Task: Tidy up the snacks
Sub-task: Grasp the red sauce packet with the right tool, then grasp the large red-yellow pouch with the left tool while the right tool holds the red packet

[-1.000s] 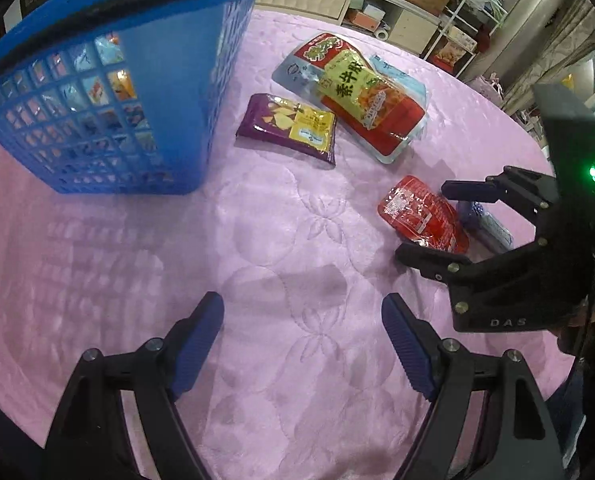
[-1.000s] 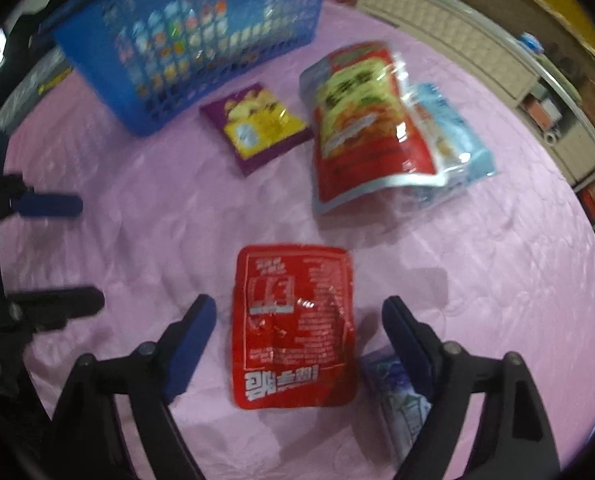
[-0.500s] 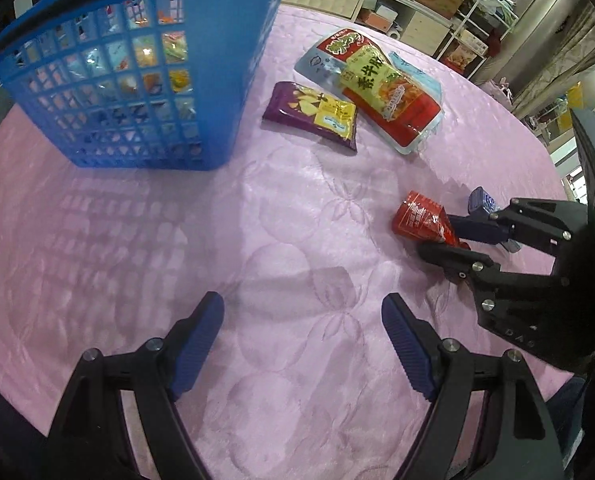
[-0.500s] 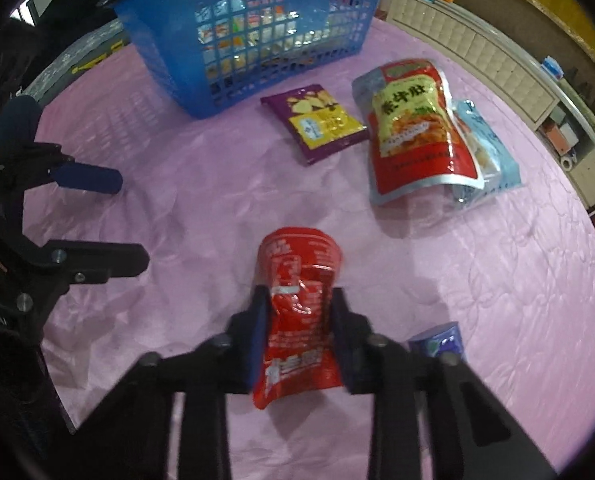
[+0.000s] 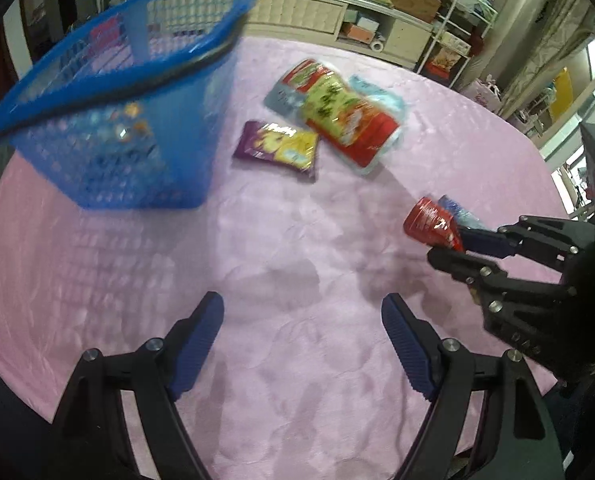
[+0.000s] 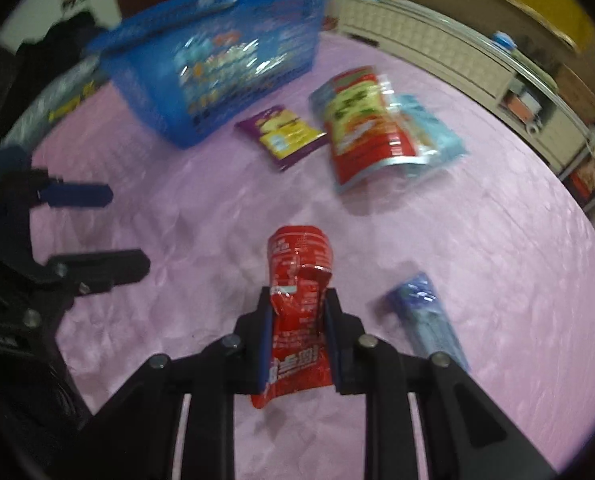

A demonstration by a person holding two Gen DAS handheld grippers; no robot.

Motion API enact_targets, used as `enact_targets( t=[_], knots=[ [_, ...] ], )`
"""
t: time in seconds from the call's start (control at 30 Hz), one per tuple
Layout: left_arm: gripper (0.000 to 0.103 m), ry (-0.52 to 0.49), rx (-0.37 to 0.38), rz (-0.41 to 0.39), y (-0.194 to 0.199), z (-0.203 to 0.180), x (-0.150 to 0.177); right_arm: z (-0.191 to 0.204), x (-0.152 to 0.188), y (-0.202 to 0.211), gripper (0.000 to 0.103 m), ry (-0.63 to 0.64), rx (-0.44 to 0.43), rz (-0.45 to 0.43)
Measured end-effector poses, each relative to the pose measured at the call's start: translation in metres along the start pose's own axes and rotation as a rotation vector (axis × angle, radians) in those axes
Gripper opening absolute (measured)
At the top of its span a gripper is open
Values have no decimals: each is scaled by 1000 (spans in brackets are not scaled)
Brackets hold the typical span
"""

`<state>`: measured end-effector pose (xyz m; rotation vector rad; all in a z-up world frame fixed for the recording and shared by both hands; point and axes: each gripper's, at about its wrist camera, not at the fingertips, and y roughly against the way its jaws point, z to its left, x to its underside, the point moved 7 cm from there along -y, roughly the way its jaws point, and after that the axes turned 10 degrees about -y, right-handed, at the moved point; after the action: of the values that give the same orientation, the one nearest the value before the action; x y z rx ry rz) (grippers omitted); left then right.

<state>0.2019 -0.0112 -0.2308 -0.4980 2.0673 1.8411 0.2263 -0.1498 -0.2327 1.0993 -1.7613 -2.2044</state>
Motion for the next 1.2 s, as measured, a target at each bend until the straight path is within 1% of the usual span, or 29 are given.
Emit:
enact_targets(
  t=[0.13, 0.2, 0.3, 0.37, 0.43, 0.5, 0.57, 0.63, 0.8, 0.9, 1.0, 1.13, 1.2],
  knots=[
    [80, -22, 13, -7, 0, -19, -20, -22, -4, 19, 27, -26, 45, -35],
    [80, -25, 13, -6, -2, -27, -31, -35, -10, 27, 27, -60, 56, -54],
    [80, 10, 15, -3, -10, -31, -51, -52, -19, 28, 27, -100, 39, -62],
    [80, 33, 33, 18, -19, -31, -61, -63, -28, 27, 27, -94, 59, -64],
    [80, 50, 35, 34, -28, -34, -74, -71, -36, 25, 27, -97, 73, -70],
    [80, 60, 24, 42, -36, -33, -83, -78, -43, 25, 27, -116, 66, -77],
    [80, 66, 30, 60, -46, -35, -94, -82, -48, 24, 27, -134, 54, -78],
    [80, 91, 29, 75, -52, -34, -103, -87, -54, 19, 27, -148, 42, -72],
    [80, 107, 20, 88, -67, -32, -127, -99, -66, 6, 28, -200, 25, -55],
    [80, 162, 31, 91, -76, -27, -142, -111, -72, -2, 28, -252, 4, -49],
    [80, 188, 28, 101, -85, -22, -151, -119, -76, -7, 28, -290, -15, -41],
    [80, 236, 0, 103, -96, -11, -158, -126, -84, -11, 28, -306, -17, -43],
    [80, 254, 4, 107, -101, -8, -157, -127, -87, -14, 28, -306, -24, -40]
  ],
)
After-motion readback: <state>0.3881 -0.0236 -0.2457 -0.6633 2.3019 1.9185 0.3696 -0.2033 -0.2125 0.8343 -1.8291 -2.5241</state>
